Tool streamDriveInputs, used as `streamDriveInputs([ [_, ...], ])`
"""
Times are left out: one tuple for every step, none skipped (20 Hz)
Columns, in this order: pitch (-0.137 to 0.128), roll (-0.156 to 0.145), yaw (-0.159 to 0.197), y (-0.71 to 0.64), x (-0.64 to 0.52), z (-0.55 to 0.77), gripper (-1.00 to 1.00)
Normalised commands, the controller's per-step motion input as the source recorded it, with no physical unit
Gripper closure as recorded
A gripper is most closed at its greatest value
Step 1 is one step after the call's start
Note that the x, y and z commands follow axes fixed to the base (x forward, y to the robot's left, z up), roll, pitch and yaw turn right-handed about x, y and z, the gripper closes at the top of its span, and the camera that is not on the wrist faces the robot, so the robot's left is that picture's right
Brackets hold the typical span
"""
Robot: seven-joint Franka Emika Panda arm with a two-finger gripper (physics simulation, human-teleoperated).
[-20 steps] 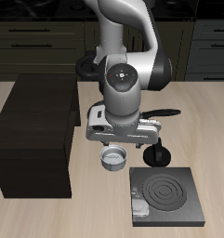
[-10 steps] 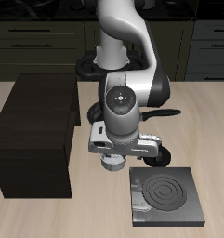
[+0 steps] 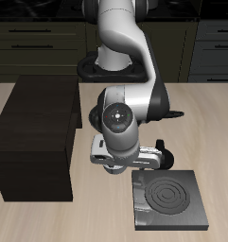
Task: Place the ramekin on the bottom layer of the wooden shelf
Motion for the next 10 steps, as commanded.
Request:
streamDriveInputs([
  [0.0, 0.0, 0.0, 0.06, 0.1, 0.0, -1.0],
  [-0.083, 0.036, -0.04, 0.11, -0.09, -0.21, 1.0],
  [0.11, 0.067, 0.032, -0.06, 0.15, -0.35, 1.0],
  [0.081, -0.038, -0.101, -0.17, 0.0, -0.19, 1.0],
  [-0.069, 0.023, 0.07, -0.03, -0.11, -0.02, 1.0],
  [0.019, 0.017, -0.045, -0.2, 0.0, -0.03, 1.0],
  [0.001, -0.062, -0.058, -0.22, -0.03, 0.06, 1.0],
  [-0.003, -0.024, -0.027, -0.19, -0.03, 0.1, 1.0],
  [-0.009, -0.001, -0.008, -0.17, -0.06, 0.12, 1.0],
  [0.0, 0.0, 0.0, 0.03, 0.06, 0.01, 1.0],
])
